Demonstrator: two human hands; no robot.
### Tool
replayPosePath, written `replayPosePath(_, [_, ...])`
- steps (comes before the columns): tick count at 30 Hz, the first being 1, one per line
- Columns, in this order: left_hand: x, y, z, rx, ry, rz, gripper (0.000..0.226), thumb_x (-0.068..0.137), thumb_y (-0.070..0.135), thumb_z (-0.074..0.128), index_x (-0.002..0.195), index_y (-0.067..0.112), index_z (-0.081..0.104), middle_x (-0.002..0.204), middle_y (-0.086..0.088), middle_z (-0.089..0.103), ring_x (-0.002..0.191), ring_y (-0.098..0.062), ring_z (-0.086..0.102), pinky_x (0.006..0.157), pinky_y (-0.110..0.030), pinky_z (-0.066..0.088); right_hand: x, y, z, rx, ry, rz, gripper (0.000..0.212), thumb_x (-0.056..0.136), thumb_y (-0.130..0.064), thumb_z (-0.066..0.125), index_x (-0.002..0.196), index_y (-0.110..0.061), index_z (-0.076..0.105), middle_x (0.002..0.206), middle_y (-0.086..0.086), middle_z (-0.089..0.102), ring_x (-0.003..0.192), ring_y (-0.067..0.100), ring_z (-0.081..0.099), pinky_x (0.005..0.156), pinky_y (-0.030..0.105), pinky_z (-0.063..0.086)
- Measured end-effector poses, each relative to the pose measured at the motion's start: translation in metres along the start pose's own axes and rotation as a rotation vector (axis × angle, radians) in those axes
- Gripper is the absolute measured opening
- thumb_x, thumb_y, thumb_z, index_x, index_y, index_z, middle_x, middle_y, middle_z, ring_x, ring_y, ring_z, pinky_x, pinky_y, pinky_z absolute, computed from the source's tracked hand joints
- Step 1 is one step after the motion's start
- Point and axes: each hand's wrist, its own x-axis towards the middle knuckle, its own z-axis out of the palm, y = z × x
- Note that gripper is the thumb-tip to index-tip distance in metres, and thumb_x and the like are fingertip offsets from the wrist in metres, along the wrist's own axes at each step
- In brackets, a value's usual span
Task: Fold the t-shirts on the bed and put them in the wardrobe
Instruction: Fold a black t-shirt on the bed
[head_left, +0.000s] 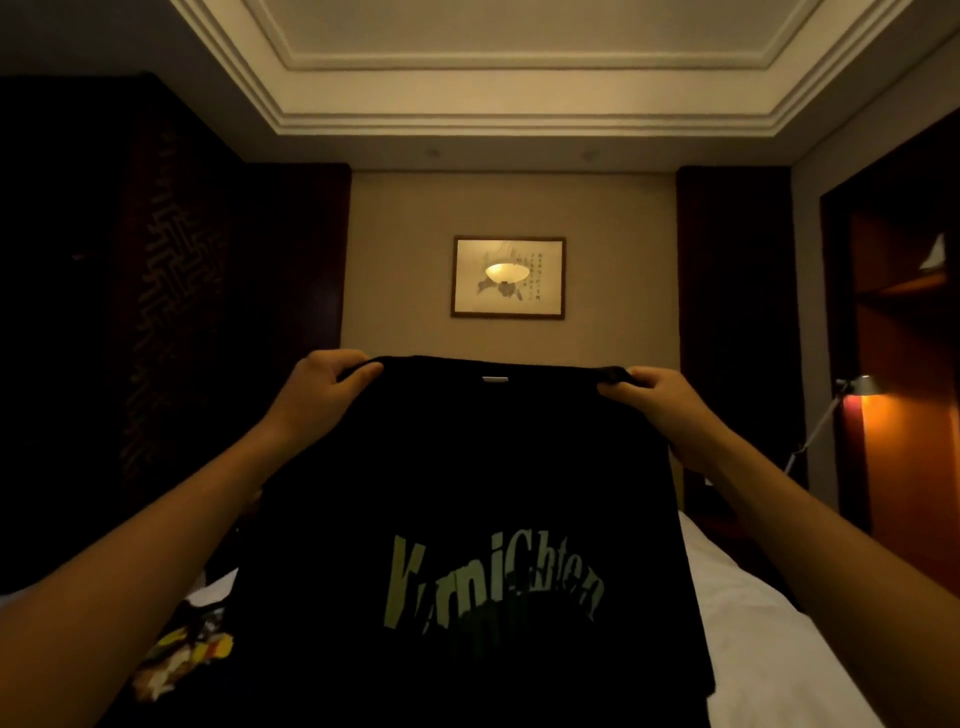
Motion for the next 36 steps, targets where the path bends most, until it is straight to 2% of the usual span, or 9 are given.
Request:
replayPosePath(4, [0.013,0.014,-0.021,-0.069,-0.122,-0.09,0.019,0.098,0.016,0.056,0.091,0.008,0.072,0.074,-0.013,0.065,0.063,-0.015,0.058,0.061,-0.029,0.043,-0.003,-0.016,-0.003,-0.012,-0.112,0.037,0.022,0.094,-0.024,0.06,0.108,-0.009,0.069,0.082,0.004,0.072,0.067,0.014,0.069,0.058,0.02,0.054])
replayPosePath(8, [0.018,0.029,-0.028,-0.282,-0.192,-0.245,0.018,0.099,0.013,0.053,0.098,0.004,0.068,0.08,-0.008,0.063,0.062,-0.007,0.059,0.056,-0.016,0.046,-0.006,-0.022,-0.009,-0.014,-0.212,0.06,0.03,0.093,-0.037,0.055,0.095,-0.01,0.069,0.072,0.003,0.062,0.058,0.013,0.056,0.052,0.02,0.044])
replayPosePath(12, [0.021,0.042,-0.035,-0.332,-0.268,-0.366,0.02,0.091,0.024,0.064,0.085,0.008,0.073,0.07,-0.003,0.064,0.056,-0.008,0.06,0.052,-0.016,0.046,-0.005,-0.026,-0.013,-0.025,-0.206,0.039,0.036,0.093,-0.04,0.054,0.094,-0.007,0.069,0.072,0.006,0.058,0.059,0.016,0.053,0.054,0.023,0.042])
replayPosePath(15, [0.02,0.052,-0.037,-0.321,-0.331,-0.373,0.023,0.088,0.027,0.066,0.074,0.012,0.077,0.061,-0.001,0.065,0.05,-0.007,0.058,0.046,-0.016,0.044,-0.004,-0.029,-0.011,-0.021,-0.107,0.002,0.033,0.096,-0.033,0.054,0.099,-0.004,0.07,0.079,0.009,0.066,0.066,0.017,0.063,0.059,0.022,0.051])
replayPosePath(17, [0.021,0.055,-0.035,-0.387,-0.203,-0.332,0.021,0.09,0.024,0.065,0.079,0.009,0.075,0.06,-0.004,0.064,0.045,-0.006,0.057,0.042,-0.016,0.043,-0.003,-0.034,-0.009,0.045,-0.042,-0.004,0.032,0.097,-0.029,0.054,0.104,-0.002,0.069,0.087,0.012,0.068,0.073,0.019,0.066,0.066,0.026,0.053])
replayPosePath(21, [0.025,0.06,-0.026,-0.485,0.106,-0.298,0.021,0.095,0.022,0.061,0.097,0.005,0.074,0.076,-0.008,0.07,0.056,-0.011,0.065,0.051,-0.02,0.051,-0.005,-0.049,0.004,0.236,0.097,0.031,0.028,0.1,-0.029,0.052,0.102,-0.005,0.067,0.076,0.006,0.066,0.057,0.012,0.066,0.047,0.022,0.051])
replayPosePath(25, [0.028,0.055,-0.019,-0.269,0.352,-0.19,0.024,0.097,0.032,0.06,0.089,0.015,0.075,0.075,0.0,0.07,0.068,-0.015,0.066,0.063,-0.032,0.053,-0.001,-0.049,0.022,-0.174,0.404,-0.251,0.034,0.101,-0.036,0.05,0.084,-0.011,0.066,0.07,0.002,0.059,0.058,0.011,0.056,0.052,0.025,0.042])
replayPosePath(29, [0.01,0.033,-0.007,0.251,0.509,-0.021,0.043,0.092,0.059,0.048,0.095,0.025,0.074,0.08,0.003,0.072,0.077,-0.023,0.068,0.068,-0.042,0.055,-0.006,-0.022,0.028,-0.72,0.656,-0.395,0.035,0.102,-0.044,0.043,0.084,-0.021,0.062,0.067,-0.006,0.054,0.06,0.012,0.051,0.055,0.027,0.032])
replayPosePath(36, [-0.042,-0.045,0.047,0.57,0.38,0.109,0.051,0.094,0.06,0.042,0.088,0.021,0.073,0.069,-0.007,0.068,0.069,-0.034,0.067,0.058,-0.035,0.045,0.001,0.093,0.039,-1.076,0.676,-0.359,0.045,0.101,-0.051,0.039,0.082,-0.015,0.06,0.079,0.002,0.05,0.074,0.025,0.054,0.059,0.03,0.032])
